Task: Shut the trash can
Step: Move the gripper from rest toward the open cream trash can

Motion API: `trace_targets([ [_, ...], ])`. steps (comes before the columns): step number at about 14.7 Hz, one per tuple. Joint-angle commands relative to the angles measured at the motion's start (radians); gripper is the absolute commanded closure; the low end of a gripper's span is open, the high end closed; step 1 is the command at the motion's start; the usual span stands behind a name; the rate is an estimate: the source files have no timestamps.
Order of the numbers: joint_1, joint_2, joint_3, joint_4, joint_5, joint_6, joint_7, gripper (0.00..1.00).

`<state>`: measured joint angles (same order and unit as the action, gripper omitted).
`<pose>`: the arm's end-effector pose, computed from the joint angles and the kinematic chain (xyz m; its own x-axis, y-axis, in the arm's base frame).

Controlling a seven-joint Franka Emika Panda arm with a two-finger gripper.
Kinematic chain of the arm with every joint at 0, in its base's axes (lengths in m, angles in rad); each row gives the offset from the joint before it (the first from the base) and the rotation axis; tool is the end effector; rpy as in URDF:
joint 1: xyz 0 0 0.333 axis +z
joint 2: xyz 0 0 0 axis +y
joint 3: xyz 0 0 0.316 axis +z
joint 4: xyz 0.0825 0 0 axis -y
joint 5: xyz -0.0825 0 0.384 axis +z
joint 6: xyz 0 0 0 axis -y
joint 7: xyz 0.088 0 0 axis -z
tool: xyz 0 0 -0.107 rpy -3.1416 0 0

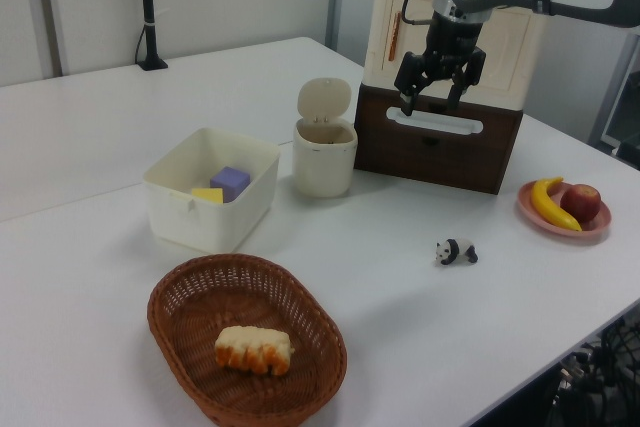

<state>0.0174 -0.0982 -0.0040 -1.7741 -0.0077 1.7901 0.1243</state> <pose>0.5412 0.0065 0.6011 0.9875 -0.1091 0.1140 -0.1090 -0.9940 -0.0069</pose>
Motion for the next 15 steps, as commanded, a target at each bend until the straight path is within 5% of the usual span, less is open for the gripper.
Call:
trace_targets([
  [1, 0.009, -0.011, -0.007, -0.024, 0.018, 0.043, -0.046, 0.0],
  [9, 0.004, -0.018, -0.013, -0.021, 0.061, 0.058, -0.058, 0.01],
  [11, 0.003, -0.011, -0.022, -0.021, 0.064, 0.064, -0.061, 0.87],
  [12, 0.006, -0.008, -0.03, -0.022, 0.086, 0.092, -0.066, 1.0],
  [15, 0.003, -0.008, -0.031, -0.022, 0.12, 0.115, -0.068, 1.0],
])
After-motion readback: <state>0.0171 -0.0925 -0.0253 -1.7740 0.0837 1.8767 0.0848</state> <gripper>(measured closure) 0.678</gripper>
